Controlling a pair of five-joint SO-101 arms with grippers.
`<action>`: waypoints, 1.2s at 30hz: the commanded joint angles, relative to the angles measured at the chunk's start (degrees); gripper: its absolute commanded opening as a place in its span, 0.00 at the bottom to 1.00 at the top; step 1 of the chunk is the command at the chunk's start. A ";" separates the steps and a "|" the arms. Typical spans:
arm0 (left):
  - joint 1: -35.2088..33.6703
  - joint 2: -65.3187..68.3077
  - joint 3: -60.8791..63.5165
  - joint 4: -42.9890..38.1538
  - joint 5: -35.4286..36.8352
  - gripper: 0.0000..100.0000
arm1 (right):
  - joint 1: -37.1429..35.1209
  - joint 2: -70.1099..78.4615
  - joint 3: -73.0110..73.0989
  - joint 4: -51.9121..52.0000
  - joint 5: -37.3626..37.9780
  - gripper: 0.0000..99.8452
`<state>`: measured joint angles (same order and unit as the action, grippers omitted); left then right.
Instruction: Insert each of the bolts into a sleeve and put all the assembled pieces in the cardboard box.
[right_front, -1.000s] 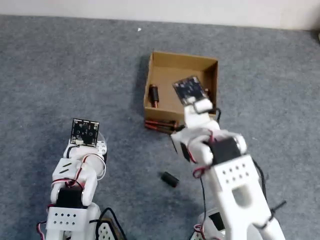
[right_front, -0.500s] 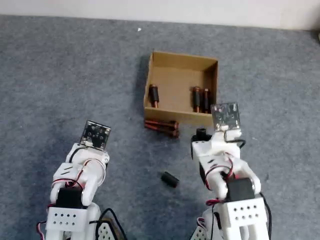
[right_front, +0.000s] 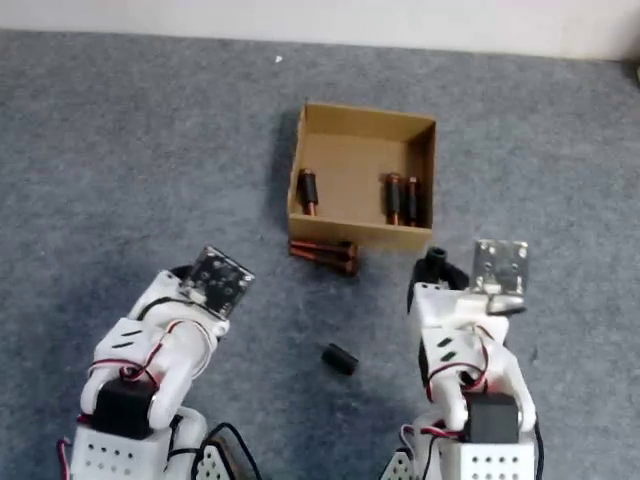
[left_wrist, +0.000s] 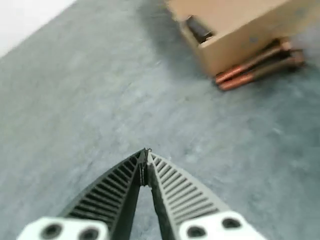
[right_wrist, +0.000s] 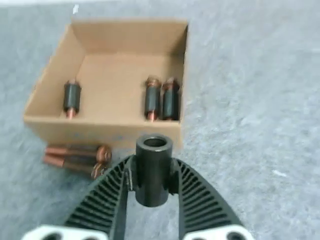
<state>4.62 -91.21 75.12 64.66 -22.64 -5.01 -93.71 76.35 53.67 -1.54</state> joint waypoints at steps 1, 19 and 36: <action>6.11 11.30 -7.60 2.20 -4.57 0.03 | 2.24 -4.00 0.31 -1.89 -0.88 0.00; 14.99 58.33 -29.76 -6.42 -14.24 0.17 | 11.74 -6.02 -0.31 -1.89 -2.99 0.00; 23.16 91.82 -53.49 -10.29 -14.33 0.17 | 11.74 -6.02 -0.31 -1.63 -2.90 0.00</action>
<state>26.86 -4.44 29.49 55.25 -36.26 5.98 -99.08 77.14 53.67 -4.00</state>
